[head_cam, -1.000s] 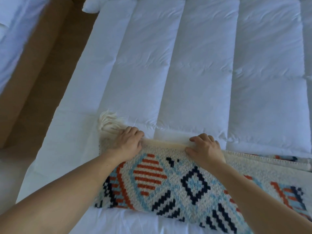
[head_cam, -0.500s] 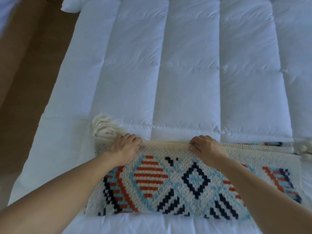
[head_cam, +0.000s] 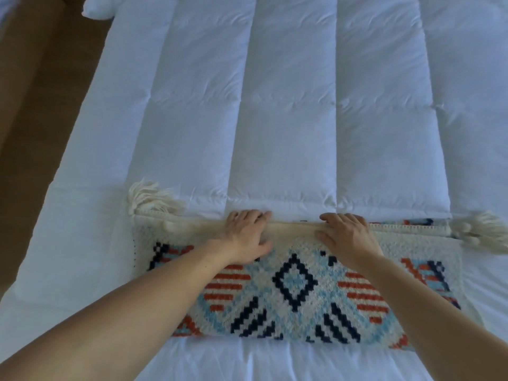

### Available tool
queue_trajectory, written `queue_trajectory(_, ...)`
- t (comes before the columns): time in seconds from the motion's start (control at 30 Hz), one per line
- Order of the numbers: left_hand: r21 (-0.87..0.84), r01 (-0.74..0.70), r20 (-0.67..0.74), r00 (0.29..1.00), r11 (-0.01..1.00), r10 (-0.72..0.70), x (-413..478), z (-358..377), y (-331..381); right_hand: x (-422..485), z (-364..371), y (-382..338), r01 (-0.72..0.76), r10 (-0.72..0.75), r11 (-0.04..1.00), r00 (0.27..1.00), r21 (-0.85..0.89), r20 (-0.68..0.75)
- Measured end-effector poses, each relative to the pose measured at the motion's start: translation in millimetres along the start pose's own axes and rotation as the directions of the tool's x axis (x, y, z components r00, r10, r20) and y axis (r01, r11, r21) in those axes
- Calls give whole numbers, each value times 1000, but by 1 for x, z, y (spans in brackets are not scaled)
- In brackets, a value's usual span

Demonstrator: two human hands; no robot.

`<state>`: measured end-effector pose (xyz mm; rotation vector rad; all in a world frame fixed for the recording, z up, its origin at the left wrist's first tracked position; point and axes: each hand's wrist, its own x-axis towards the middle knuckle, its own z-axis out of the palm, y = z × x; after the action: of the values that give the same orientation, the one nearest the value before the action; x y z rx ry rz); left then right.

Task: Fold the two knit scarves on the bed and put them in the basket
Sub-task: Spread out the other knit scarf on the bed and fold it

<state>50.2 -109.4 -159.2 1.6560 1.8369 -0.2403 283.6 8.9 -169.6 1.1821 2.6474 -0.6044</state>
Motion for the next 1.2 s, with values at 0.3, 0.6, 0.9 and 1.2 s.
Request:
queue_trajectory(0.3,-9,-75,-185,980,997,72,37,14,83,-41,-13,102,108,-112,993,990,-49,-87)
queue_trajectory(0.6,-6,190,-98,977,982,-190,49,7,91,-14,-30,118,175,-172,984,981,16,-93)
queue_trajectory(0.9,87,98,-85,992,991,-90,82,-1,150,-31,-25,157,75,-72,997,991,23,-114)
queue_trajectory(1.2,18,-263,-87,961,965,263,127,3,234,-77,-43,245,-115,116,993,990,16,-81)
